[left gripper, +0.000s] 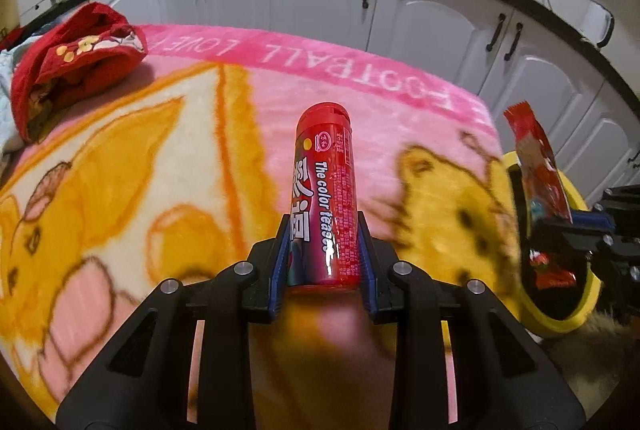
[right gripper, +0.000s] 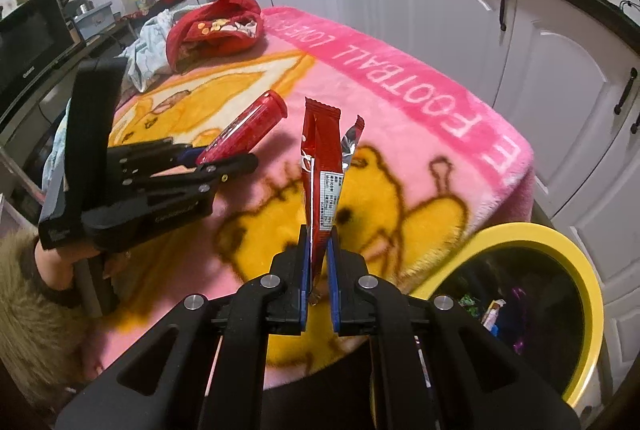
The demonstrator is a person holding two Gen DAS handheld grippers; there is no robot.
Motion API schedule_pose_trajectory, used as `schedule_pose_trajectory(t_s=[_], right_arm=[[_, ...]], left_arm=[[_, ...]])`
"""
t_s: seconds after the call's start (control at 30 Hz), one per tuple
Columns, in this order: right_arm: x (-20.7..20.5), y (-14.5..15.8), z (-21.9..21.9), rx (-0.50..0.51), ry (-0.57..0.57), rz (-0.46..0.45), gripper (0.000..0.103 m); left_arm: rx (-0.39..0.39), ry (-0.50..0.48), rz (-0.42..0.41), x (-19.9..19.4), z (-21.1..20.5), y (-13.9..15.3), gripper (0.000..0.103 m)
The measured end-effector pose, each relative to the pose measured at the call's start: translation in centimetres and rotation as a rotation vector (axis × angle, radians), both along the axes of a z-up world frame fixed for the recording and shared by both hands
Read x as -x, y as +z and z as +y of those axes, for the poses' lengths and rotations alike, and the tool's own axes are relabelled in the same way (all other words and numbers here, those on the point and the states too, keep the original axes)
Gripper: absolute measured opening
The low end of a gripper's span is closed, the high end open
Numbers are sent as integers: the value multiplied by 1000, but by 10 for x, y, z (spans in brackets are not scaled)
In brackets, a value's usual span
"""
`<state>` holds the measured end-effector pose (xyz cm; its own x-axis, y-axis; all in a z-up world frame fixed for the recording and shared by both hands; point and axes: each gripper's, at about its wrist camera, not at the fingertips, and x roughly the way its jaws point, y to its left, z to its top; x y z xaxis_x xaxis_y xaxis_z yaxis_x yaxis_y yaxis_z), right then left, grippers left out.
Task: Collect trash
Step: 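Carry the red candy tube and red snack packet over the yellow bin with both tools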
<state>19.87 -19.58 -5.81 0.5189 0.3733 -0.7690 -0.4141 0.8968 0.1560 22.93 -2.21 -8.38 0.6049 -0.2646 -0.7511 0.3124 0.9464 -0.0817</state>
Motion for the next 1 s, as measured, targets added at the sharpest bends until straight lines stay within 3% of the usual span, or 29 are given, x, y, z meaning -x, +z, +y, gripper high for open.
schedule_pose_trajectory(t_s=[0.43,1.0], right_arm=[[23,24,-54,-34,-76,-61,8],[43,39,-118,-59,-188,-121,8]], left_arm=[[90,-80,-80,39,-48,33,22],[187,-162,-134,65,-103,54,22]])
